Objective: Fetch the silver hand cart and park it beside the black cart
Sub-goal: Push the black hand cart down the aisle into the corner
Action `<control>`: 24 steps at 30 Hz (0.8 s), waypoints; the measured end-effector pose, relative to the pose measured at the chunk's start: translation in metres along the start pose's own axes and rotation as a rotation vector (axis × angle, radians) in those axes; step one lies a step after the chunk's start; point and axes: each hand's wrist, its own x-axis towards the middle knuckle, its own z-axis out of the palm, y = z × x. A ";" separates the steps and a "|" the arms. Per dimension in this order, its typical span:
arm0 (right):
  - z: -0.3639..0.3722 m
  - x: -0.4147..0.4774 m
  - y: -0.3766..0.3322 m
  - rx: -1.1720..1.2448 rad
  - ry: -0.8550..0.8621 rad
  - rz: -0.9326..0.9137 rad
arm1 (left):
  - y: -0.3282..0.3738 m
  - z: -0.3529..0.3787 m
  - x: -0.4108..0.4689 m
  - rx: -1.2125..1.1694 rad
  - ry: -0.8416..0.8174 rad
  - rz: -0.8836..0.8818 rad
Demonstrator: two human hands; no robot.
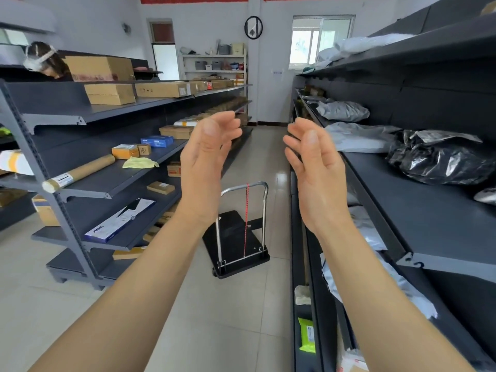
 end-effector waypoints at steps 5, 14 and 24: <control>-0.012 0.024 0.026 0.029 -0.010 0.037 | -0.027 0.005 0.015 0.018 0.016 0.016; -0.013 0.062 0.065 0.058 -0.024 0.043 | -0.070 -0.002 0.048 0.032 0.030 0.010; 0.021 0.121 0.127 0.025 -0.002 0.035 | -0.129 -0.038 0.116 -0.042 0.017 0.010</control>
